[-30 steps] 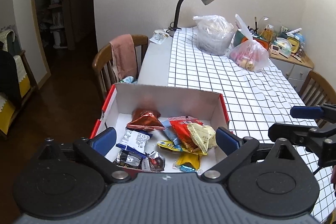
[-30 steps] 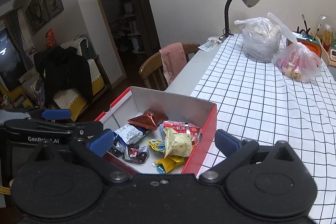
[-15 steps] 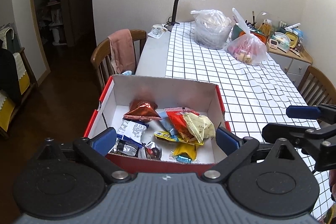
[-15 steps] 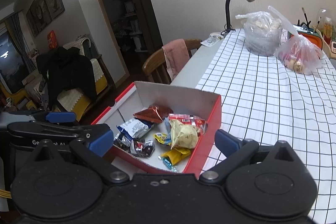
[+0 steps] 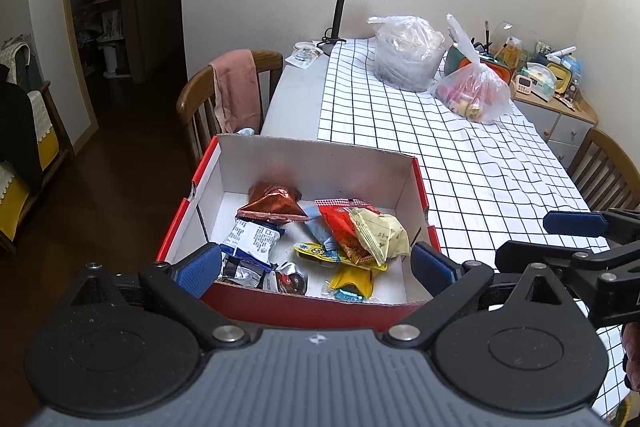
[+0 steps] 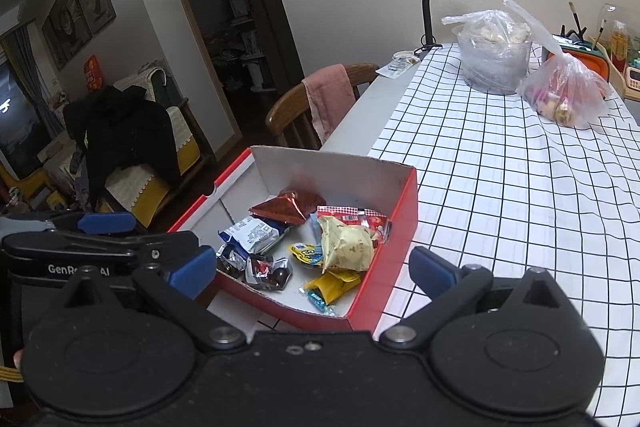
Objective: Organize snacks
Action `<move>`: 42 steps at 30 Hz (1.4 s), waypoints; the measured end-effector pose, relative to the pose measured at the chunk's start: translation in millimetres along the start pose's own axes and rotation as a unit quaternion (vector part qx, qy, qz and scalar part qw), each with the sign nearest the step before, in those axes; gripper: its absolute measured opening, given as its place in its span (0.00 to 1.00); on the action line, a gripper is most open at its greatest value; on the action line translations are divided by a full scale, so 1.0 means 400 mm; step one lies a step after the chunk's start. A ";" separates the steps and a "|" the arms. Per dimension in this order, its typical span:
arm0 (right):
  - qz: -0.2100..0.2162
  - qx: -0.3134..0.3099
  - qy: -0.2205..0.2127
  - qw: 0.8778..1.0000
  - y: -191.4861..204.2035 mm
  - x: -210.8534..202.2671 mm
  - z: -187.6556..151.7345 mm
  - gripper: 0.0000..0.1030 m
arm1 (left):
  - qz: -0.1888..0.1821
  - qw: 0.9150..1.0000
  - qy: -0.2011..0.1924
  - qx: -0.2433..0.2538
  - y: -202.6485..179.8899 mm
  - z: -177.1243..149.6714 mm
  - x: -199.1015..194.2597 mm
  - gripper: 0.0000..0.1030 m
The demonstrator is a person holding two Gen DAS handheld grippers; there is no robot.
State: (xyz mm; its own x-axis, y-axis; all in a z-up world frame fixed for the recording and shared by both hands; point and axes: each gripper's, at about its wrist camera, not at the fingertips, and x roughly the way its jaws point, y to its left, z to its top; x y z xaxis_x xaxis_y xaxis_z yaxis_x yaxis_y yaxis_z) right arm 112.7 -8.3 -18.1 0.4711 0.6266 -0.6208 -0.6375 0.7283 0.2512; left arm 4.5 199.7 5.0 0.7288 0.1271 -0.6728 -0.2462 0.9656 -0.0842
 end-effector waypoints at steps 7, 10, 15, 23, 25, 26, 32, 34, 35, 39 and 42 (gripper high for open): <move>-0.001 0.008 -0.002 1.000 -0.006 -0.006 -0.001 1.00 | -0.001 1.000 -0.001 0.000 -0.002 -0.001 -0.006 0.99; -0.001 0.008 -0.003 1.000 -0.006 -0.009 -0.002 1.00 | -0.001 1.000 -0.001 0.000 -0.002 -0.001 -0.005 0.98; 0.000 0.008 -0.004 1.000 -0.006 -0.013 -0.005 1.00 | -0.001 1.000 -0.003 0.000 -0.006 -0.003 -0.015 0.99; 0.001 0.010 -0.004 1.000 -0.008 -0.015 -0.010 1.00 | 0.001 1.000 -0.002 0.001 -0.010 -0.008 -0.023 0.99; 0.003 0.010 -0.004 1.000 -0.008 -0.016 -0.012 1.00 | 0.002 1.000 -0.002 0.001 -0.011 -0.009 -0.022 0.99; 0.002 0.010 -0.004 1.000 -0.008 -0.016 -0.012 1.00 | 0.002 1.000 -0.001 0.001 -0.012 -0.010 -0.022 0.99; 0.002 0.014 -0.004 1.000 -0.013 -0.019 -0.017 1.00 | 0.001 1.000 0.002 0.002 -0.014 -0.010 -0.017 0.99; 0.002 0.015 -0.004 1.000 -0.015 -0.020 -0.018 1.00 | 0.001 1.000 0.002 0.002 -0.015 -0.010 -0.016 0.99; 0.002 0.015 -0.004 1.000 -0.015 -0.020 -0.018 1.00 | 0.001 1.000 0.002 0.001 -0.015 -0.010 -0.016 0.99; 0.002 0.018 -0.003 1.000 -0.022 -0.022 -0.022 1.00 | 0.001 1.000 0.002 0.001 -0.019 -0.012 -0.015 0.99; 0.001 0.021 -0.003 1.000 -0.029 -0.022 -0.023 1.00 | -0.001 1.000 0.003 0.002 -0.021 -0.014 -0.011 0.99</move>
State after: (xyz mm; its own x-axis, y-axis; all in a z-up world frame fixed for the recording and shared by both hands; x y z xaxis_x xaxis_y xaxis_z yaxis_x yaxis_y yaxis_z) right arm 110.2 -24.9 -22.2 0.4739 0.6292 -0.6161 -0.6123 0.7382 0.2831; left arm 0.0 189.7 4.6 0.7249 0.1247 -0.6774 -0.2427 0.9667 -0.0818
